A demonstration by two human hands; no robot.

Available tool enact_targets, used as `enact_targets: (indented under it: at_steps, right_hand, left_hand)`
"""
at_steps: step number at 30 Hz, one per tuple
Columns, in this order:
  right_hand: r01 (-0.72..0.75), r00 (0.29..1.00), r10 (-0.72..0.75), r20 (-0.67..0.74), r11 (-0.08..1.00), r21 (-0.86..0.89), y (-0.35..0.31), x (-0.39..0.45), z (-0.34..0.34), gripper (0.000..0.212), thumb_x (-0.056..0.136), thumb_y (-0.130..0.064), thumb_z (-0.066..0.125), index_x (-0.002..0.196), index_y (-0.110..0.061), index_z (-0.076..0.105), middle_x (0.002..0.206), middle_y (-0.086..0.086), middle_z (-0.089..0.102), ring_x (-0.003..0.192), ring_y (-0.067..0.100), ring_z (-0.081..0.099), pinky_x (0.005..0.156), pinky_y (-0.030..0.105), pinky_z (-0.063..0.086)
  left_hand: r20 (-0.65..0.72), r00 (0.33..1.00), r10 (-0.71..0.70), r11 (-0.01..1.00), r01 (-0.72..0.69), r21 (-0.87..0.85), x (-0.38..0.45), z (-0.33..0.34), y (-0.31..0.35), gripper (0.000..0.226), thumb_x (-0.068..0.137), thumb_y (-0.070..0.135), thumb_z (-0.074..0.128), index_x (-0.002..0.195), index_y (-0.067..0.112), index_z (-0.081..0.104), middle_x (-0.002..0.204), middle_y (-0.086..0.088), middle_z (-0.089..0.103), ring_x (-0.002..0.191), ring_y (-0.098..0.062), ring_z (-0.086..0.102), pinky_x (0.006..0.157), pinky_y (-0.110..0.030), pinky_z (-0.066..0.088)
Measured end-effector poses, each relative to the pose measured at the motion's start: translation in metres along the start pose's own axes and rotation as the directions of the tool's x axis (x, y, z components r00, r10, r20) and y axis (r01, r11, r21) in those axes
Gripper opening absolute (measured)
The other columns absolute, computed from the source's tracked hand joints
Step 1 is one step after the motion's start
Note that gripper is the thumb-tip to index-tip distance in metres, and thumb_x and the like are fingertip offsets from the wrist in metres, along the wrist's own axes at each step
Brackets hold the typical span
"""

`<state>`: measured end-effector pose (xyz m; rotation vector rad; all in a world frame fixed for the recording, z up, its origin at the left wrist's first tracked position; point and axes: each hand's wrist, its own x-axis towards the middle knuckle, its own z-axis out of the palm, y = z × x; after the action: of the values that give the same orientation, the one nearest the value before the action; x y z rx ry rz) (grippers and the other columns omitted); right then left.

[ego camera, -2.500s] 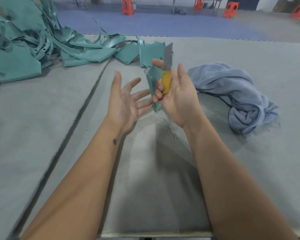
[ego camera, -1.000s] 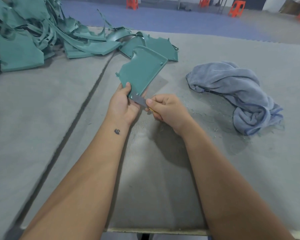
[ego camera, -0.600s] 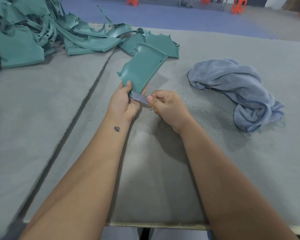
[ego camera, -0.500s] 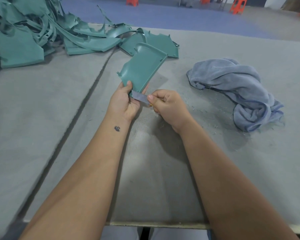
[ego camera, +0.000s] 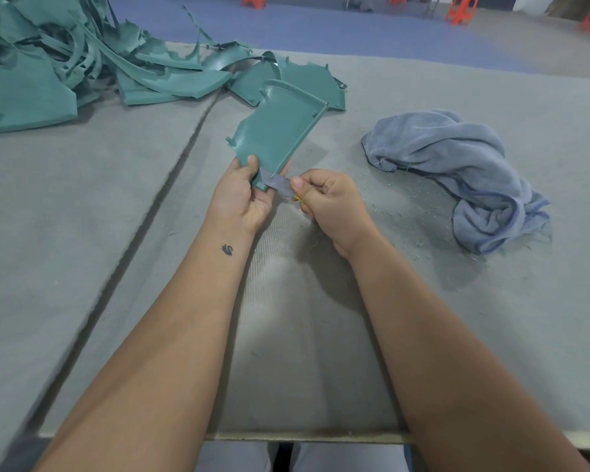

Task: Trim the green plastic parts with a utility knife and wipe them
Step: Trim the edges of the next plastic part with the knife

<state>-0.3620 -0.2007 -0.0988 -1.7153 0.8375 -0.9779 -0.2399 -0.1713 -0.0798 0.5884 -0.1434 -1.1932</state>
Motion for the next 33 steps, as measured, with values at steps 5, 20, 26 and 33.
enact_targets:
  at_steps: [5, 20, 26, 33]
  right_hand:
    - [-0.011, 1.0, 0.012, -0.027, 1.0, 0.019, 0.001, 0.0, -0.001, 0.033, 0.097, -0.014, 0.053, 0.065, -0.017, 0.057, 0.05, -0.002, 0.039, 0.051, 0.013, 0.032, 0.051, 0.025, 0.028]
    - [-0.005, 0.879, 0.235, -0.414, 0.875, 0.484, -0.002, 0.01, -0.022, 0.018, 0.101, -0.02, 0.047, 0.083, -0.018, 0.051, 0.052, 0.0, 0.051, 0.045, 0.01, 0.037, 0.042, 0.02, 0.029]
    - [-0.075, 0.873, 0.227, -0.431, 0.936, 0.343, 0.002, 0.014, -0.027, 0.043, 0.102, -0.036, 0.04, 0.086, -0.009, 0.07, 0.066, -0.009, 0.047, 0.056, 0.005, 0.035, 0.059, 0.018, 0.031]
    - [0.005, 0.938, 0.074, -0.34, 0.974, 0.224, 0.002, 0.014, -0.026, 0.02, 0.1, -0.016, 0.048, 0.081, -0.016, 0.053, 0.057, -0.004, 0.057, 0.046, 0.009, 0.038, 0.047, 0.02, 0.035]
  left_hand:
    - [0.009, 1.0, -0.024, 1.0, 0.024, -0.002, 0.0, -0.004, 0.0, 0.036, 0.104, 0.004, 0.029, 0.138, 0.002, 0.043, 0.138, -0.021, 0.052, 0.126, -0.035, 0.052, 0.068, -0.038, 0.058]
    - [0.008, 0.999, -0.036, 0.988, 0.034, 0.153, 0.004, -0.018, 0.01, 0.03, 0.103, 0.003, 0.033, 0.123, 0.01, 0.054, 0.106, -0.014, 0.071, 0.085, -0.028, 0.072, 0.061, -0.038, 0.061]
    - [0.019, 0.999, -0.044, 0.979, 0.039, 0.2, 0.007, -0.017, 0.009, 0.036, 0.103, 0.002, 0.032, 0.132, 0.012, 0.051, 0.116, -0.013, 0.067, 0.093, -0.027, 0.069, 0.072, -0.04, 0.061]
    - [0.018, 0.999, -0.042, 0.974, 0.037, 0.225, 0.009, -0.018, 0.007, 0.032, 0.103, 0.002, 0.031, 0.124, 0.013, 0.052, 0.108, -0.011, 0.069, 0.087, -0.026, 0.07, 0.063, -0.037, 0.061]
